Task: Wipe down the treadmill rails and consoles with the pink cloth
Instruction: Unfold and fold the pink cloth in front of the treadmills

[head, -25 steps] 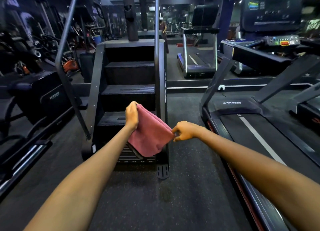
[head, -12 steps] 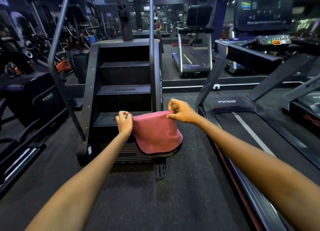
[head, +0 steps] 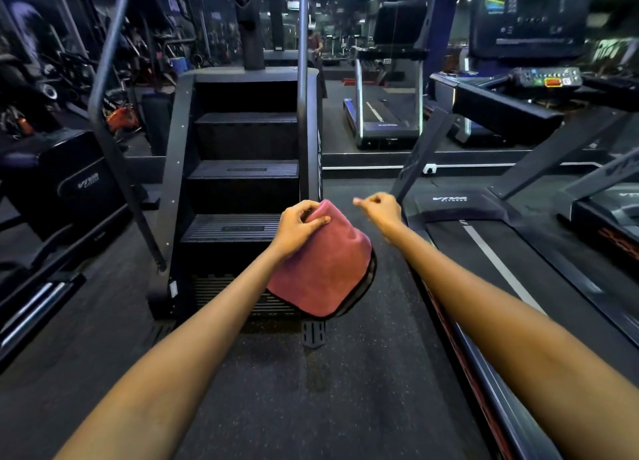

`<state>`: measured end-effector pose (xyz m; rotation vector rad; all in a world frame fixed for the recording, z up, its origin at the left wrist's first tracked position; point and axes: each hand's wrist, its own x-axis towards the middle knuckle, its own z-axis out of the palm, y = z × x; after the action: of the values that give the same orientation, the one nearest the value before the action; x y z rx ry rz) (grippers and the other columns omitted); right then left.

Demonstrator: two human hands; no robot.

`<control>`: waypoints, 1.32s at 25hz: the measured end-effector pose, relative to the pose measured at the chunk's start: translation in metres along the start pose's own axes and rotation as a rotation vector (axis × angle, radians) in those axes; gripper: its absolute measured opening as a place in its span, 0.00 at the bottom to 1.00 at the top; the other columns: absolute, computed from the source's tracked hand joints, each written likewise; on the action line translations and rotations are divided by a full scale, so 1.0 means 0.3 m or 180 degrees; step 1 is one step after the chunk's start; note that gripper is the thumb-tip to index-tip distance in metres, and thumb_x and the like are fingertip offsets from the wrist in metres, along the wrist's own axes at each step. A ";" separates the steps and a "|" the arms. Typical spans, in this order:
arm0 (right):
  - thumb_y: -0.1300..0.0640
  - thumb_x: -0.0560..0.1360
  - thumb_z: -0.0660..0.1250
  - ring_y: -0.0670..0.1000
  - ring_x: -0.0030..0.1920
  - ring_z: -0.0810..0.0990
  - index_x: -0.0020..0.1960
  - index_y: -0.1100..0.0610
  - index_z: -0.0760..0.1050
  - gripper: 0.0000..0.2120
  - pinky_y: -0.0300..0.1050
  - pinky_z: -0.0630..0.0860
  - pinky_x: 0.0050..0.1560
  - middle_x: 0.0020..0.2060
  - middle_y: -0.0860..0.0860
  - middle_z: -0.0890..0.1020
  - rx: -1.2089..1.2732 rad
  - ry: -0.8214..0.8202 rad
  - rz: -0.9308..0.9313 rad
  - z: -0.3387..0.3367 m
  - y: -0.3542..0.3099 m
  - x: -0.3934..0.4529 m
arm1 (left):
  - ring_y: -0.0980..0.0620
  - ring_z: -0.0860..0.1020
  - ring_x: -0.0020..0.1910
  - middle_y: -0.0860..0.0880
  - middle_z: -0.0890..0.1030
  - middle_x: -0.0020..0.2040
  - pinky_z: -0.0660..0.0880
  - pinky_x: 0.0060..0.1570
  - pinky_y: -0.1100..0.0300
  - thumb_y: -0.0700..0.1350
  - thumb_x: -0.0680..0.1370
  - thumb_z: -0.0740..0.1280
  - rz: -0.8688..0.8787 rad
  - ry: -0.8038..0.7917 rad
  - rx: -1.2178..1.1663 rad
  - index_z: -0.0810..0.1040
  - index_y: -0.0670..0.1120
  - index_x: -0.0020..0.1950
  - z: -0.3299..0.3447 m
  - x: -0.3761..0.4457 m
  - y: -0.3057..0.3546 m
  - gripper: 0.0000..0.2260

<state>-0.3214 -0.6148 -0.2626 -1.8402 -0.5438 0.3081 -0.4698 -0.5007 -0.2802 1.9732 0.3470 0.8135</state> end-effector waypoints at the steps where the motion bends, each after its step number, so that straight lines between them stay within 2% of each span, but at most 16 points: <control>1: 0.49 0.69 0.73 0.48 0.31 0.72 0.32 0.56 0.68 0.17 0.40 0.69 0.30 0.30 0.51 0.73 -0.0376 -0.0023 0.0405 -0.012 0.051 0.001 | 0.54 0.76 0.46 0.46 0.80 0.47 0.72 0.49 0.61 0.39 0.73 0.71 -0.0027 0.0000 -0.0046 0.79 0.40 0.52 0.002 -0.002 0.001 0.09; 3: 0.43 0.64 0.73 0.52 0.38 0.77 0.42 0.59 0.74 0.20 0.41 0.72 0.31 0.38 0.54 0.77 -0.0333 -0.0318 0.1035 0.001 0.157 -0.004 | 0.53 0.76 0.46 0.46 0.80 0.47 0.73 0.48 0.60 0.39 0.73 0.71 -0.0087 -0.0040 -0.0133 0.79 0.41 0.52 0.000 -0.010 -0.001 0.08; 5: 0.45 0.64 0.73 0.53 0.46 0.80 0.55 0.63 0.75 0.27 0.46 0.78 0.42 0.47 0.54 0.80 0.0338 -0.0497 0.1445 0.020 0.216 0.000 | 0.53 0.77 0.46 0.46 0.80 0.47 0.73 0.49 0.60 0.39 0.73 0.71 -0.0118 -0.0104 -0.0170 0.79 0.42 0.51 -0.002 -0.015 -0.007 0.08; 6: 0.48 0.67 0.72 0.53 0.44 0.80 0.56 0.63 0.75 0.25 0.46 0.78 0.44 0.46 0.54 0.81 0.0628 -0.0484 0.1527 0.027 0.219 -0.007 | 0.53 0.77 0.46 0.47 0.80 0.47 0.73 0.49 0.60 0.39 0.73 0.71 -0.0138 -0.0132 -0.0172 0.79 0.42 0.51 -0.004 -0.017 -0.011 0.08; 8: 0.49 0.69 0.72 0.51 0.40 0.78 0.51 0.61 0.77 0.18 0.41 0.76 0.40 0.42 0.53 0.81 0.0803 -0.0256 0.1460 0.036 0.201 -0.030 | 0.53 0.77 0.46 0.48 0.80 0.46 0.73 0.49 0.59 0.39 0.73 0.71 -0.0154 -0.0138 -0.0165 0.79 0.44 0.50 -0.007 -0.024 -0.017 0.07; 10: 0.51 0.69 0.72 0.50 0.35 0.73 0.38 0.59 0.77 0.11 0.35 0.68 0.31 0.31 0.52 0.76 0.0401 0.0182 0.1045 0.040 0.186 -0.040 | 0.54 0.77 0.45 0.48 0.80 0.45 0.74 0.49 0.60 0.39 0.73 0.71 -0.0139 -0.0102 -0.0197 0.79 0.44 0.49 -0.016 -0.032 -0.023 0.06; 12: 0.57 0.69 0.72 0.48 0.34 0.67 0.30 0.62 0.74 0.13 0.37 0.64 0.28 0.24 0.57 0.69 0.0236 0.0437 0.0758 0.050 0.183 -0.041 | 0.54 0.76 0.44 0.48 0.80 0.44 0.74 0.48 0.62 0.38 0.73 0.71 -0.0170 -0.0063 -0.0242 0.79 0.42 0.49 -0.024 -0.039 -0.023 0.06; 15: 0.62 0.69 0.71 0.49 0.34 0.75 0.34 0.67 0.74 0.10 0.41 0.72 0.34 0.29 0.55 0.77 0.1382 0.0650 0.1244 0.042 0.176 -0.023 | 0.55 0.76 0.43 0.50 0.79 0.42 0.72 0.46 0.62 0.37 0.74 0.69 -0.0295 0.0195 -0.0351 0.78 0.44 0.47 -0.033 -0.048 -0.033 0.04; 17: 0.68 0.73 0.64 0.50 0.27 0.76 0.34 0.63 0.70 0.10 0.38 0.74 0.23 0.28 0.54 0.77 0.2265 0.0848 0.1596 0.006 0.177 -0.013 | 0.56 0.74 0.41 0.52 0.77 0.41 0.71 0.44 0.63 0.37 0.75 0.68 -0.0344 0.0616 -0.0417 0.76 0.48 0.43 -0.051 -0.052 -0.045 0.06; 19: 0.68 0.75 0.62 0.51 0.27 0.74 0.34 0.60 0.68 0.12 0.37 0.72 0.19 0.32 0.56 0.76 0.1832 0.0780 0.1493 -0.040 0.181 -0.018 | 0.56 0.74 0.40 0.53 0.76 0.41 0.71 0.44 0.63 0.37 0.76 0.67 -0.0336 0.0762 -0.0461 0.74 0.50 0.43 -0.086 -0.052 -0.054 0.07; 21: 0.61 0.72 0.70 0.50 0.34 0.76 0.40 0.58 0.73 0.07 0.39 0.75 0.30 0.41 0.55 0.77 0.0599 0.0317 0.0780 -0.055 0.139 -0.044 | 0.55 0.75 0.42 0.52 0.77 0.42 0.72 0.45 0.64 0.37 0.76 0.67 -0.0219 0.0206 -0.0317 0.76 0.47 0.46 -0.102 -0.049 -0.033 0.05; 24: 0.56 0.66 0.77 0.47 0.54 0.75 0.59 0.57 0.72 0.25 0.42 0.72 0.56 0.55 0.52 0.77 -0.0158 -0.1039 -0.0660 -0.010 0.015 -0.077 | 0.54 0.75 0.46 0.50 0.78 0.44 0.72 0.49 0.61 0.38 0.74 0.69 0.0071 -0.0730 0.0036 0.78 0.42 0.50 -0.058 -0.025 0.003 0.06; 26: 0.58 0.64 0.78 0.49 0.55 0.77 0.59 0.57 0.74 0.25 0.42 0.73 0.59 0.55 0.52 0.79 -0.0697 -0.1831 -0.1195 0.026 -0.054 -0.109 | 0.54 0.75 0.46 0.49 0.79 0.44 0.72 0.48 0.59 0.40 0.73 0.68 0.0202 -0.0812 0.0081 0.78 0.42 0.51 -0.024 -0.016 0.020 0.08; 28: 0.56 0.64 0.78 0.50 0.50 0.79 0.54 0.59 0.77 0.21 0.44 0.76 0.54 0.50 0.54 0.81 -0.1104 -0.2021 -0.1008 0.023 -0.053 -0.112 | 0.53 0.76 0.45 0.47 0.79 0.44 0.73 0.47 0.56 0.40 0.75 0.68 0.0172 -0.0532 0.0041 0.78 0.43 0.51 -0.019 -0.009 0.023 0.06; 30: 0.54 0.64 0.78 0.51 0.46 0.80 0.51 0.64 0.79 0.20 0.46 0.78 0.50 0.46 0.56 0.82 -0.1159 -0.1917 -0.0648 0.001 -0.011 -0.106 | 0.54 0.76 0.43 0.48 0.79 0.43 0.74 0.46 0.56 0.39 0.76 0.66 0.0134 -0.0216 0.0019 0.77 0.44 0.50 -0.015 -0.021 0.017 0.03; 33: 0.57 0.65 0.77 0.49 0.41 0.80 0.47 0.66 0.80 0.16 0.45 0.77 0.46 0.40 0.56 0.82 -0.0717 -0.1776 -0.0704 -0.027 0.026 -0.104 | 0.58 0.76 0.40 0.52 0.79 0.41 0.73 0.42 0.66 0.42 0.76 0.67 -0.0170 -0.0002 -0.0249 0.78 0.44 0.49 0.025 -0.064 0.018 0.03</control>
<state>-0.3428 -0.6394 -0.2691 -1.8815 -1.1981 0.6374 -0.4794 -0.5189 -0.2859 1.8839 0.3606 0.7811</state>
